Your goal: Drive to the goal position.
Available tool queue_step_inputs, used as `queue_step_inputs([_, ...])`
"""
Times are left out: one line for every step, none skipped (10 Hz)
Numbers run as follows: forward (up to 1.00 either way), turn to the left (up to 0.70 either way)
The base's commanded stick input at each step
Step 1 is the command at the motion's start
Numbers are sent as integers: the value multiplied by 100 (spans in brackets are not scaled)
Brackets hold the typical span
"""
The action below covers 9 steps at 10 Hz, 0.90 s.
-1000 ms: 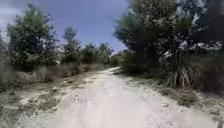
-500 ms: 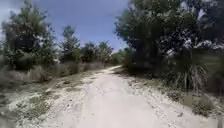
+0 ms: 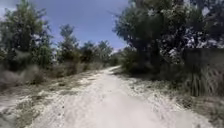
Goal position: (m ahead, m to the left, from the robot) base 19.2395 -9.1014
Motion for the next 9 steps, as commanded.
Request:
queue_step_inputs([50,0])
queue_step_inputs([50,4])
queue_step_inputs([50,13])
queue_step_inputs([50,34])
queue_step_inputs([50,31])
queue_step_inputs([50,0])
queue_step_inputs([50,0])
queue_step_inputs([50,0])
queue_step_inputs([50,0])
